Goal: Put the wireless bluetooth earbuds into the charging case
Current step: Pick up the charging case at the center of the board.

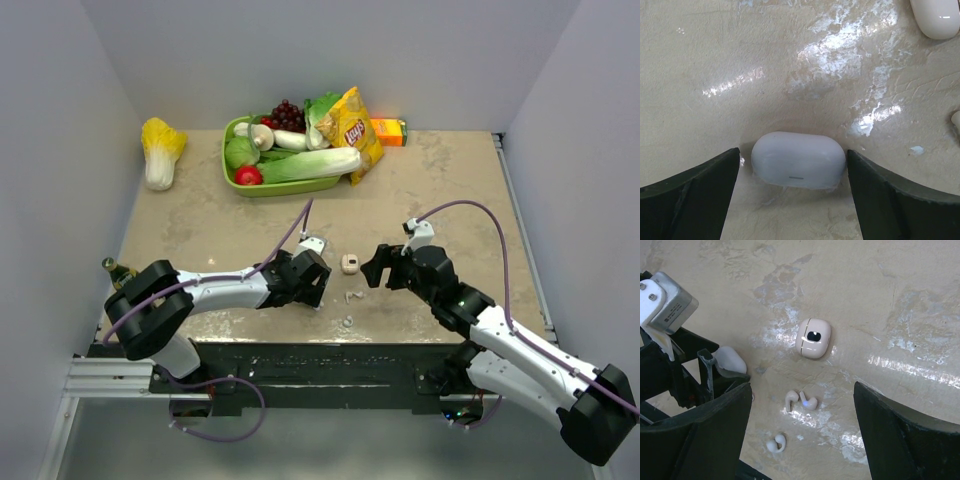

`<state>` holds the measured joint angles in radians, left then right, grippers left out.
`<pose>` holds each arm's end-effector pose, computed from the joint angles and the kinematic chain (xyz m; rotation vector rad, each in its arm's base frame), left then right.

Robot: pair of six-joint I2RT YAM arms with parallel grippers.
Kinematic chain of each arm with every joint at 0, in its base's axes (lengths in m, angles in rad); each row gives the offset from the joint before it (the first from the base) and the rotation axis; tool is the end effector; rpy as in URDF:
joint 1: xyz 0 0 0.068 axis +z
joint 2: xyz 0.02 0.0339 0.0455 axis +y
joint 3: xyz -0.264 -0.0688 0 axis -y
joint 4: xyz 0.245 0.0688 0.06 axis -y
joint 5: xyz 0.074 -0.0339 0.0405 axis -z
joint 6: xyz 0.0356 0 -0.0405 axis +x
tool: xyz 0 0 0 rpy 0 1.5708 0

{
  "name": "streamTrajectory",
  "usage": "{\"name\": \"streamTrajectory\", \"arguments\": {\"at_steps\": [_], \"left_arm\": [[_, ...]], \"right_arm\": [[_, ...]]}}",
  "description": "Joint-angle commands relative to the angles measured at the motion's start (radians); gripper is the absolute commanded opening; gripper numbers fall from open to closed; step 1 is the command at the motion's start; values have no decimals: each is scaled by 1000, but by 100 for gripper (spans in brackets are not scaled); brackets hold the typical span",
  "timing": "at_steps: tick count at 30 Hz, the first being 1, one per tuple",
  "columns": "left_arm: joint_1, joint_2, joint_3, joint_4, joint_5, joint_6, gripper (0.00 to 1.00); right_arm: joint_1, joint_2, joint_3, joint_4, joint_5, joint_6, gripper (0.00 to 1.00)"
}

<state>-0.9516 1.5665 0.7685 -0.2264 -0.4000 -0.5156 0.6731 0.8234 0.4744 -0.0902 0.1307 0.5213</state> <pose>0.1786 -0.2268 0.1527 0.3980 2.4468 -0.0917 0.1516 0.1150 0.2333 -0.0709 2.0617 0.6245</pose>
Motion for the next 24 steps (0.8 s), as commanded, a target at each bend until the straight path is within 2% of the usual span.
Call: {"name": "streamTrajectory", "arguments": {"at_steps": [1, 14, 17, 18, 20, 21, 24], "left_arm": [[-1, 17, -37, -139, -10, 8, 90], [-4, 30, -54, -123, 36, 8, 76], [-6, 29, -57, -117, 43, 5, 65], [-6, 29, -58, -114, 43, 3, 56], [-6, 24, -58, -108, 36, -1, 48], [-6, 12, -60, -93, 32, -1, 31], [-6, -40, -69, -23, 15, -1, 0]], "right_arm": [[0, -20, -13, 26, -11, 5, 85], [0, -23, -16, 29, -9, 6, 85], [2, -24, -16, 29, -9, 6, 85], [0, -24, -14, 29, -11, 6, 85], [0, -24, -16, 29, -11, 9, 85], [0, -26, -13, 27, -14, 9, 85], [0, -24, 4, 21, -23, 13, 85]]}}
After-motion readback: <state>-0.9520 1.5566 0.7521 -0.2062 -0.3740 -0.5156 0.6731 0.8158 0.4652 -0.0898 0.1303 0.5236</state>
